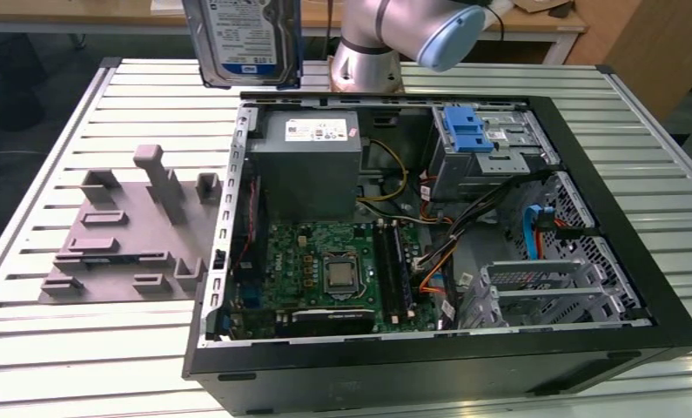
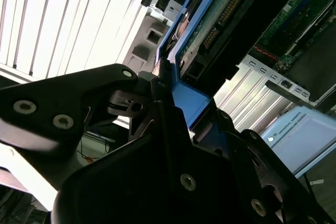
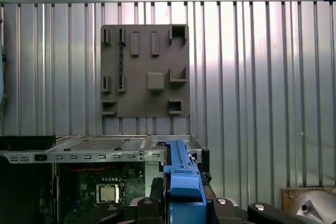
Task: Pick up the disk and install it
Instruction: 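Pick up the disk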
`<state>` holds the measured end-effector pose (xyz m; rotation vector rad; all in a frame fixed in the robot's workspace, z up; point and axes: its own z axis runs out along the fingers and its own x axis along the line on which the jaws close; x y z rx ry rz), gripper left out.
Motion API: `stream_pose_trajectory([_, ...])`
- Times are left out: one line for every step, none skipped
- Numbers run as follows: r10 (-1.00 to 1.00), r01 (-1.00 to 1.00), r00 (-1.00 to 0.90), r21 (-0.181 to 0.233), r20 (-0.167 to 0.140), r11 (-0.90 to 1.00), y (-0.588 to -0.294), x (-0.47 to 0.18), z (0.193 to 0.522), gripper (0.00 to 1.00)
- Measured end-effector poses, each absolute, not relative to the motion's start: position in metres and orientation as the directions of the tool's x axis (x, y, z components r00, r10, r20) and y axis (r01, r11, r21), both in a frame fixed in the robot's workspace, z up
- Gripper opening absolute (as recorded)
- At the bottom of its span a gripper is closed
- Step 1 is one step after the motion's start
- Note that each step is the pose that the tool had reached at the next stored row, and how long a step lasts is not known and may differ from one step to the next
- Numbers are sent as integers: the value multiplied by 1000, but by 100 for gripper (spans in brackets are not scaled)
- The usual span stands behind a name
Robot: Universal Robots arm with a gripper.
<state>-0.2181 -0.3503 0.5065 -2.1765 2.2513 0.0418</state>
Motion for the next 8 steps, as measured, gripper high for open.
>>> stream_pose_trajectory([-999, -999, -34, 12, -26, 34, -350, -216, 507, 36])
stream_pose_trajectory([-999, -999, -34, 12, -26, 34, -350, -213, 507, 36])
stream_pose_trajectory([-999, -999, -34, 12, -26, 34, -350, -211, 507, 36])
stream_pose_trajectory([-999, -999, -34, 12, -26, 34, -350, -209, 507, 36])
stream_pose_trajectory([-999, -999, -34, 12, -26, 34, -350, -207, 507, 36])
stream_pose_trajectory([-999, -999, -34, 12, -26, 34, -350, -206, 507, 36])
stream_pose_trajectory([-999, -999, -34, 12, -26, 34, -350, -205, 507, 36])
stream_pose_trajectory([-999, -999, -34, 12, -26, 34, -351, -204, 507, 36])
